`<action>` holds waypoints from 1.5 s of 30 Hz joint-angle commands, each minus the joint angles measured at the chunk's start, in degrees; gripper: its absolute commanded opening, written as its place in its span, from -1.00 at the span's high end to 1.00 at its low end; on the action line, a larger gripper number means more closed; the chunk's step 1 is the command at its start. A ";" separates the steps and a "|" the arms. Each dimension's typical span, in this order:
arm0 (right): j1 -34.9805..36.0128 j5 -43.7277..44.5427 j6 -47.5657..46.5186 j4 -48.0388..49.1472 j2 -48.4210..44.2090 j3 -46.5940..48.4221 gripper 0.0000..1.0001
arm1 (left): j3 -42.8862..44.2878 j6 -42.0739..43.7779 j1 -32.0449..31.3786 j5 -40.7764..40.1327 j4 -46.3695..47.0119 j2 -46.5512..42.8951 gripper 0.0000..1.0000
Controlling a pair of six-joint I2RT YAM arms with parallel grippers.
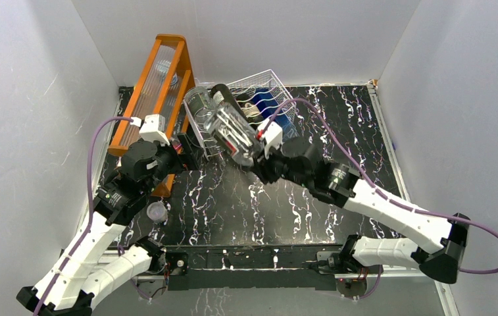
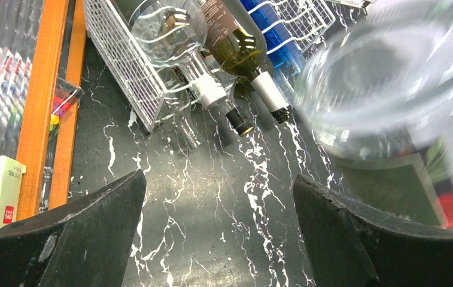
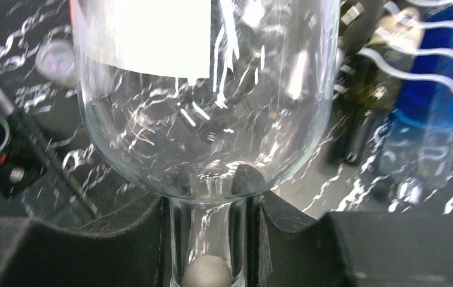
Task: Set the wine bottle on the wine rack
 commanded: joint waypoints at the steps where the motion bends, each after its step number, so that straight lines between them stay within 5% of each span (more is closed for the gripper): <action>1: -7.51 -0.25 -1.24 16.92 3.07 11.28 1.00 | -0.15 -0.70 -0.10 -0.02 -0.48 -0.27 -0.85; 9: -28.11 -16.34 6.79 18.07 16.90 20.70 1.00 | -2.53 -1.98 -0.08 4.63 0.02 0.03 -0.87; 13: -32.74 -21.94 9.17 15.26 25.10 27.62 1.00 | -2.50 -0.69 -0.07 10.64 0.35 1.47 -0.90; 16: -34.24 -23.52 9.78 12.92 30.14 32.55 1.00 | -1.88 -2.33 -0.14 10.94 -0.14 3.33 -0.97; 21: -36.59 -28.09 11.72 12.36 36.39 36.52 1.00 | -0.53 -15.44 -0.15 -0.73 -5.68 4.45 -0.97; 31: -37.13 -33.45 13.65 10.05 45.96 44.29 1.00 | 0.31 -1.36 -0.08 6.84 -4.06 3.08 -0.97; 45: -37.00 -36.13 15.33 3.85 56.04 53.15 1.00 | 1.22 1.54 -0.12 10.54 -4.40 3.51 -0.97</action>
